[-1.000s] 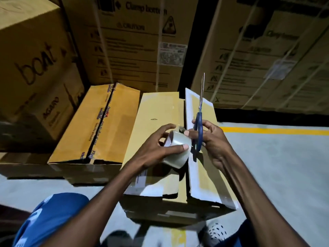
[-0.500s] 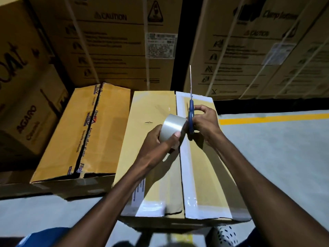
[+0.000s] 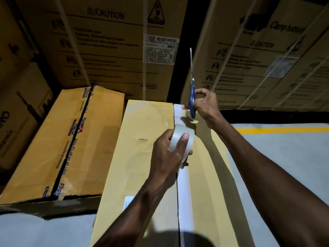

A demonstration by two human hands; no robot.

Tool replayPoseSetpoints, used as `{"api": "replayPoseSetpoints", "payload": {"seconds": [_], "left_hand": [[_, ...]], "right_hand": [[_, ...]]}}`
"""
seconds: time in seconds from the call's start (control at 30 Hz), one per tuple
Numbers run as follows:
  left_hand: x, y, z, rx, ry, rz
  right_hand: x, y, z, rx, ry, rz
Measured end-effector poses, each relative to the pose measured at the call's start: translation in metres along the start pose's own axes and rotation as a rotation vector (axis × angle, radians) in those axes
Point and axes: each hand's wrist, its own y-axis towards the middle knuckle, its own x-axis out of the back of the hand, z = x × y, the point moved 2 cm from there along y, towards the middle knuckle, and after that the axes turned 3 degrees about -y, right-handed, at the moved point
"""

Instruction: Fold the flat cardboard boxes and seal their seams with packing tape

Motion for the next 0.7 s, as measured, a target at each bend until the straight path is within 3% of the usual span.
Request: {"api": "replayPoseSetpoints", "payload": {"seconds": [0.1, 0.2, 0.37, 0.5, 0.7], "left_hand": [[0.003, 0.004, 0.005, -0.041, 0.048, 0.016], [0.009, 0.012, 0.007, -0.080, 0.152, 0.055], [0.016, 0.027, 0.001, -0.101, 0.077, -0.012], [0.019, 0.028, 0.010, -0.122, 0.212, 0.096], [0.019, 0.030, 0.012, -0.067, 0.109, 0.083]], "right_hand": [[-0.009, 0.018, -0.002, 0.031, -0.001, 0.062], [-0.009, 0.041, -0.007, 0.017, 0.005, -0.012], [-0.026, 0.064, -0.018, 0.021, -0.062, 0.000], [-0.034, 0.077, -0.030, -0.030, -0.081, -0.060], [-0.036, 0.086, -0.028, 0.042, -0.144, -0.026]]}}
